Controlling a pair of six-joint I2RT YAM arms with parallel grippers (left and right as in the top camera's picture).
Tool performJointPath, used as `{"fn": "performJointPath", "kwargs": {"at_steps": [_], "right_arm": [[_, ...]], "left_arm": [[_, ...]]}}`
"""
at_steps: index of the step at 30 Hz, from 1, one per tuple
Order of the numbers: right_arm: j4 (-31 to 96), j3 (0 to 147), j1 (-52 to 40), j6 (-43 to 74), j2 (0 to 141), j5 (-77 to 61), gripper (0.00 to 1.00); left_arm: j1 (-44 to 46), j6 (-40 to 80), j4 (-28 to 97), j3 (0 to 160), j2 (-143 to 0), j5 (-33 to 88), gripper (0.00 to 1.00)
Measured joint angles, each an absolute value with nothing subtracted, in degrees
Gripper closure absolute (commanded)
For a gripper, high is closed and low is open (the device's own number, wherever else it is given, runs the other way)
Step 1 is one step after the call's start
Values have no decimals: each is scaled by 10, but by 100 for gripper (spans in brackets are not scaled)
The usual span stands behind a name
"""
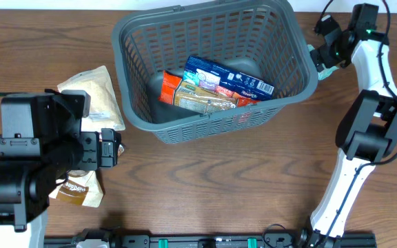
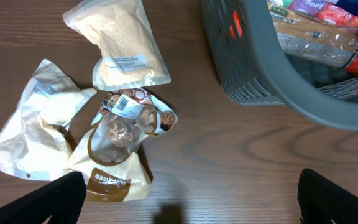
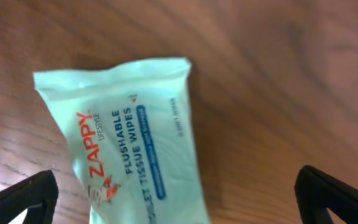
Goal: Pack container
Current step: 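Reach the right gripper to the mint-green Zappy wipes pack and grasp, then carry the wipes pack into the basket and release it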
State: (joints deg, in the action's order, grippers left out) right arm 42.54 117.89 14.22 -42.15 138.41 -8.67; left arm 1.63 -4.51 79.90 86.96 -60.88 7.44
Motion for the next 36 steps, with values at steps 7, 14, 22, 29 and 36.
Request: {"fn": "performJointPath", "kwargs": {"at_steps": [7,14,22,29,36], "right_arm": [[430,1179,142,-409,1412,-98,11],[433,1179,136,-405,1414,-104,32],[434,1179,136,-390,1417,-107,68],[431,1179,136,-372,1418,-107,99],[427,1179,136,-346,1417,-106,99]], "left_arm": [[16,-45,799,870,-609,66,1],[16,-45,799,870,-604,60,1],[16,-45,799,870,-603,59,1],[16,-45,799,870,-603,59,1],[16,-45,799,870,-602,58,2]]}}
